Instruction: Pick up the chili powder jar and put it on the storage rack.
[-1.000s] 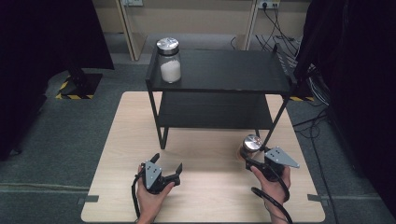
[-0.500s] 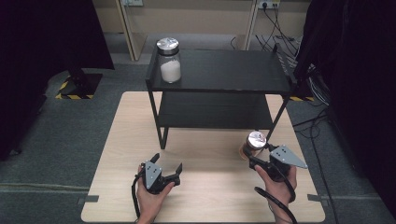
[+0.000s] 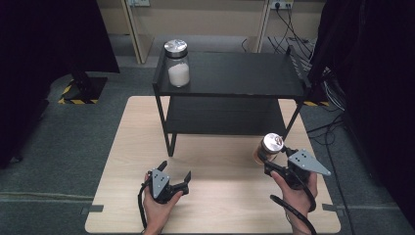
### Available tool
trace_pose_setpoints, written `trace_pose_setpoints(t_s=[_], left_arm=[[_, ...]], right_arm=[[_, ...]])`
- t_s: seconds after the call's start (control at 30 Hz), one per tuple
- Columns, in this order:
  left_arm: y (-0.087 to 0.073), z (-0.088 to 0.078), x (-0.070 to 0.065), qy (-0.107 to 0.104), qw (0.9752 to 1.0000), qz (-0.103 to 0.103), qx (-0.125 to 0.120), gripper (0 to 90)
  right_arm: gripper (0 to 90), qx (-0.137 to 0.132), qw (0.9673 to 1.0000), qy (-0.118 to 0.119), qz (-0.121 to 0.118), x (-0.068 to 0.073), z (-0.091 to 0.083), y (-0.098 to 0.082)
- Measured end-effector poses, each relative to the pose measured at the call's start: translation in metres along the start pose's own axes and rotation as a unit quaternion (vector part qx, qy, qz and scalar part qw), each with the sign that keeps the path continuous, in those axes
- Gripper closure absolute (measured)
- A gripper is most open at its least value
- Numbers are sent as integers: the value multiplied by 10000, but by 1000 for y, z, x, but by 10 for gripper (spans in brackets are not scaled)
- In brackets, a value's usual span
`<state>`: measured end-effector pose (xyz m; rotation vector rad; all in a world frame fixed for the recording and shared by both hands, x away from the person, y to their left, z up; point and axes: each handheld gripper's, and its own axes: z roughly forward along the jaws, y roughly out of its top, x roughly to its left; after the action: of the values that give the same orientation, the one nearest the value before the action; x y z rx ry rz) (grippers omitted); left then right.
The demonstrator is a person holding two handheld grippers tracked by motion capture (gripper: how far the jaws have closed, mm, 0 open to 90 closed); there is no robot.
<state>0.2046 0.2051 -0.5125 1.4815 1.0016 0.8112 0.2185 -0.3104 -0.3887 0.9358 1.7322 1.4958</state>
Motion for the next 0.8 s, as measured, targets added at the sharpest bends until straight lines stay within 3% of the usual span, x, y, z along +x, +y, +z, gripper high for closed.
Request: trace_pose_setpoints(t_s=[0.8], left_arm=[[0,0,0,12,10000,-8,-7,31]], right_arm=[[317,-74,9999,-75,-81,1,-10,48]])
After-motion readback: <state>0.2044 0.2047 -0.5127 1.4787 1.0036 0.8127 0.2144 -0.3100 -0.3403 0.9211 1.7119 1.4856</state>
